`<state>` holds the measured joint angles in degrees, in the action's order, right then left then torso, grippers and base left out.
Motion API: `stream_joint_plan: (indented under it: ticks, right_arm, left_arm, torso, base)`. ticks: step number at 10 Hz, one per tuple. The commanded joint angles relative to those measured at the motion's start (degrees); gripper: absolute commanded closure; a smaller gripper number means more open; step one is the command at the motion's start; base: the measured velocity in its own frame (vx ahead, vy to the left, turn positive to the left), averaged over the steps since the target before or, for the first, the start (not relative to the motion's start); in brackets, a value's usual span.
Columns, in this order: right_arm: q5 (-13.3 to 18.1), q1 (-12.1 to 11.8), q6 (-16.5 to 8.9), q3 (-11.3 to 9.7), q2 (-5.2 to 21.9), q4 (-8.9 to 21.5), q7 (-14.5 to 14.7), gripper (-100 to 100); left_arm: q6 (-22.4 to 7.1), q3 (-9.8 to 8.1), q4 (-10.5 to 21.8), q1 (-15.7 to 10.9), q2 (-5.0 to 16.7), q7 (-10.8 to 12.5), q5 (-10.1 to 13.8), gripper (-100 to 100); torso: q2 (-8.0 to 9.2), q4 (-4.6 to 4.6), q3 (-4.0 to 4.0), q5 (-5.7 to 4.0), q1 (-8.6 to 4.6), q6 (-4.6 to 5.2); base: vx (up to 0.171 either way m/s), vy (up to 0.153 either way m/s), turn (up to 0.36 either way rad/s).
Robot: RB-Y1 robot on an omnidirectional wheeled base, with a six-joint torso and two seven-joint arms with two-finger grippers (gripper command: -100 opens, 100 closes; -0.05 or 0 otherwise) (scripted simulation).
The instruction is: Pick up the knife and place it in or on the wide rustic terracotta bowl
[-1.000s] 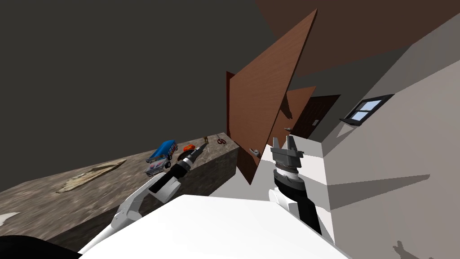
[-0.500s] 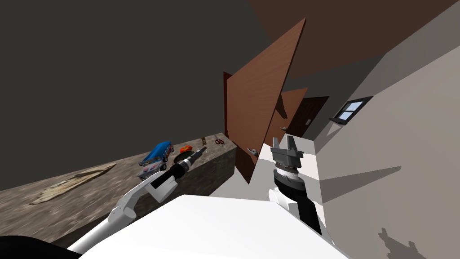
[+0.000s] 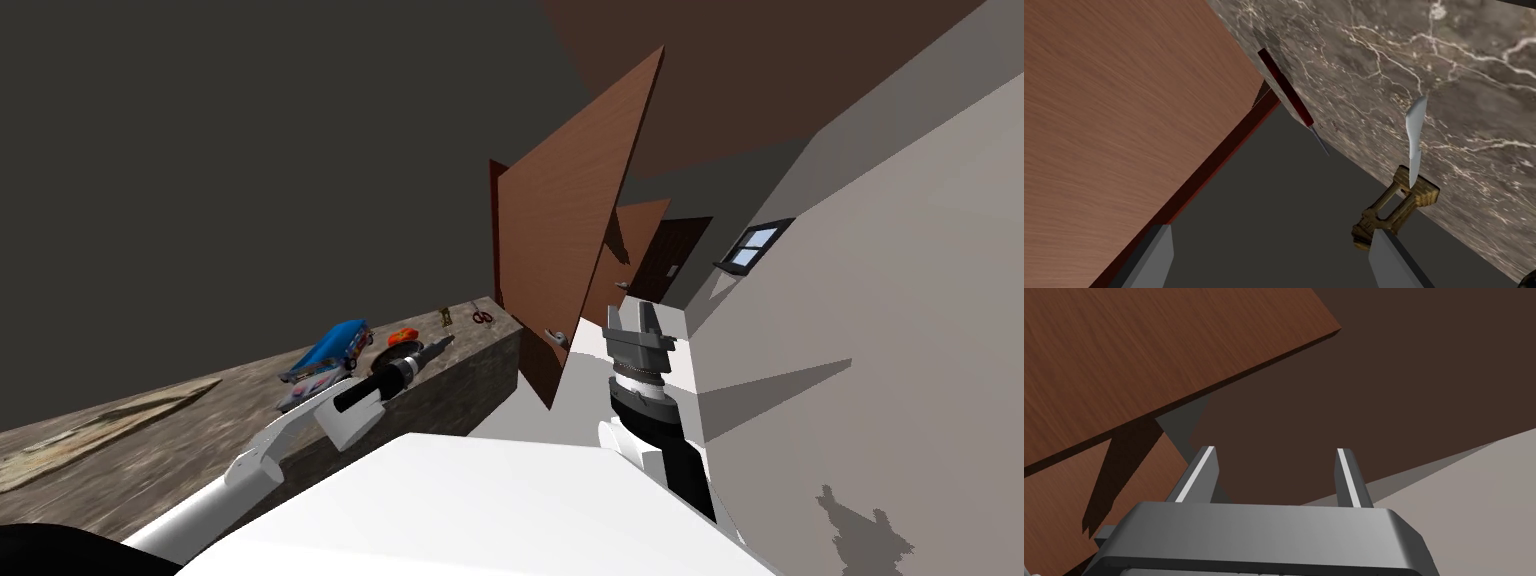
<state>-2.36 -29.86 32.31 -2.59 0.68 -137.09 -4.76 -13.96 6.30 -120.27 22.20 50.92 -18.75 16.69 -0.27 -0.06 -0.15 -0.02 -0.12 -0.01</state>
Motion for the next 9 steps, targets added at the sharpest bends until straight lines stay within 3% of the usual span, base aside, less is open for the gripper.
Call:
stream_joint_plan:
  ticks: [1, 2, 3, 5, 6, 8, 9]
  right_arm:
    - [0.00, 0.00, 0.00, 0.00, 0.00, 0.00, 0.00, 0]
    - [0.00, 0.00, 0.00, 0.00, 0.00, 0.00, 0.00, 0]
    - [0.00, 0.00, 0.00, 0.00, 0.00, 0.00, 0.00, 0]
    - [0.00, 0.00, 0.00, 0.00, 0.00, 0.00, 0.00, 0]
    - [0.00, 0.00, 0.00, 0.00, 0.00, 0.00, 0.00, 0]
    - [0.00, -0.01, 0.00, 0.00, 0.00, 0.00, 0.00, 0]
    - [0.00, -0.01, 0.00, 0.00, 0.00, 0.00, 0.00, 0]
  left_arm:
    - [-1.90, -0.09, 0.24, 0.79, 2.21, -0.05, 0.83, -100]
    - [-4.10, 0.00, 1.33, 1.19, 3.79, 0.08, 2.44, -100]
    - [-4.11, 0.00, 1.33, 1.19, 4.68, 0.08, 2.44, -100]
    - [-7.69, 0.06, 3.68, 2.20, 8.36, 0.51, 5.69, -100]
    - [-8.32, 0.06, 3.68, 2.20, 9.38, 0.51, 5.69, -100]
    - [-12.22, 0.00, 6.14, 3.39, 12.92, 1.14, 8.90, -100]
    - [-12.22, 0.00, 6.14, 3.39, 13.67, 1.14, 8.90, -100]
  torso:
    - [0.00, 0.00, 0.00, 0.00, 0.00, 0.00]
    - [0.00, 0.00, 0.00, -0.01, -0.01, -0.03]
    - [-0.07, -0.02, -0.04, -0.02, -0.09, 0.00]
    - [0.01, 0.00, 0.00, -0.01, -0.03, -0.01]
    - [-0.14, -0.03, -0.08, -0.03, -0.11, 0.01]
    - [-0.16, -0.04, -0.09, -0.02, -0.04, 0.00]
    - [-0.23, -0.06, -0.14, -0.02, -0.10, -0.01]
  base:
    - [0.065, -0.040, -0.047]
    - [0.082, -0.065, -0.084]
    - [0.060, -0.043, -0.042]
    - [0.079, -0.057, -0.113]
    - [0.094, -0.052, -0.039]
    - [0.115, -0.056, -0.101]
    - [0.103, -0.046, -0.027]
